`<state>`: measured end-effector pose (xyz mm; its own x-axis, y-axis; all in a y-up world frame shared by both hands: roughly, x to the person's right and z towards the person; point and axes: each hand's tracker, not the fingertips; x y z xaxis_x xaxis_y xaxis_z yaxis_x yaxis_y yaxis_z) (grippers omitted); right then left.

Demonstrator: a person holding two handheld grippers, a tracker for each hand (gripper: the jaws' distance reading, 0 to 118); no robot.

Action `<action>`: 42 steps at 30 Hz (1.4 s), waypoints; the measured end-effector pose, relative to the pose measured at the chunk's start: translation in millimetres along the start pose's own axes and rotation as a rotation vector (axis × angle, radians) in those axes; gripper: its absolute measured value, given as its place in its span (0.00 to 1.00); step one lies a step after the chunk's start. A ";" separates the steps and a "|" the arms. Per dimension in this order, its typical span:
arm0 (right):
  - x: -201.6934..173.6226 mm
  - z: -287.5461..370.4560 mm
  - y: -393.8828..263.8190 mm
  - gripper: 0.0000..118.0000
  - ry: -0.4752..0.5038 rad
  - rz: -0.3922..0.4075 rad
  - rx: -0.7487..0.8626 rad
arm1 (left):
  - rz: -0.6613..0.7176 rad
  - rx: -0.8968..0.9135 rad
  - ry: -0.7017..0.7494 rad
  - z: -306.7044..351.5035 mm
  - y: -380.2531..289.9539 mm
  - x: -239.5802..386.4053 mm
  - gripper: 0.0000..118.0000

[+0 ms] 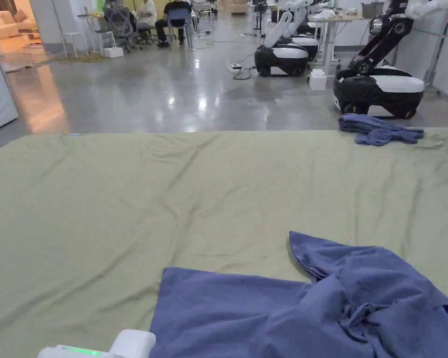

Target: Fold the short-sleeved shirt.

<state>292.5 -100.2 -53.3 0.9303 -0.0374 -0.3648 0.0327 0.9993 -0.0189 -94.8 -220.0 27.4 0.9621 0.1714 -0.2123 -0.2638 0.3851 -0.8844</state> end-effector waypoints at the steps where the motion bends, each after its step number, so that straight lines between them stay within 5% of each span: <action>1: 1.2 -1.1 -2.6 0.02 0.001 0.000 -0.014 | -0.028 0.026 0.107 -4.5 -5.5 8.5 0.81; 3: 3.0 -4.2 -8.6 0.02 0.000 0.011 -0.043 | -0.094 0.096 0.150 11.8 -3.8 16.7 0.52; 6: 7.4 -14.8 -19.3 0.02 0.003 0.052 -0.127 | -0.057 0.168 0.098 18.8 -9.9 23.4 0.25; 7: 9.6 -23.1 -22.2 0.04 0.009 0.067 -0.188 | -0.039 0.182 0.054 24.8 -3.5 20.3 0.07; 8: 13.4 -31.3 -26.0 0.18 0.005 0.071 -0.260 | -0.046 0.159 0.072 22.4 -2.4 23.1 0.07; 9: 18.0 -40.0 -29.3 0.43 -0.001 0.068 -0.321 | -0.082 0.174 0.103 21.5 -2.3 22.9 0.07; 10: 25.8 -52.6 -34.3 0.90 0.020 0.045 -0.414 | -0.081 0.193 0.098 20.3 -5.7 22.7 0.07; 11: 34.7 -61.9 -39.8 1.00 0.029 0.016 -0.525 | -0.079 0.195 0.096 26.1 -3.1 29.8 0.07; 18: 83.6 -117.2 -101.3 1.00 0.024 0.107 -0.952 | 0.020 0.237 0.056 30.1 -11.2 13.2 0.07; 22: 91.3 -126.6 -134.1 0.79 0.104 -0.085 -0.984 | 0.041 0.240 0.046 26.1 -10.0 12.8 0.07; 23: 91.2 -121.7 -131.6 0.70 0.037 -0.030 -0.940 | 0.046 0.248 0.045 26.2 -8.6 13.2 0.07; 24: 73.6 -110.1 -113.6 0.49 0.040 0.024 -0.924 | 0.054 0.257 0.038 26.7 -8.9 12.6 0.07; 25: 69.5 -101.2 -107.4 0.08 0.050 0.036 -0.868 | 0.061 0.273 0.021 28.4 -9.9 11.0 0.07; 31: 76.9 -63.5 -91.7 0.08 0.101 -0.333 -0.650 | 0.118 0.474 -0.015 53.1 -17.5 9.1 0.07; 38: 58.6 -11.0 2.1 0.08 0.210 -0.460 -0.324 | 0.171 0.886 -0.035 158.7 -23.7 7.7 0.07; 42: 57.3 -26.8 61.6 0.08 0.287 -0.502 -0.302 | 0.201 0.962 -0.099 201.4 17.4 -4.6 0.07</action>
<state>338.1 -40.9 -100.3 0.6926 -0.5411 -0.4769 0.2951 0.8159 -0.4971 -117.8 -31.5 96.7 0.8946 0.3727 -0.2467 -0.4081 0.9061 -0.1111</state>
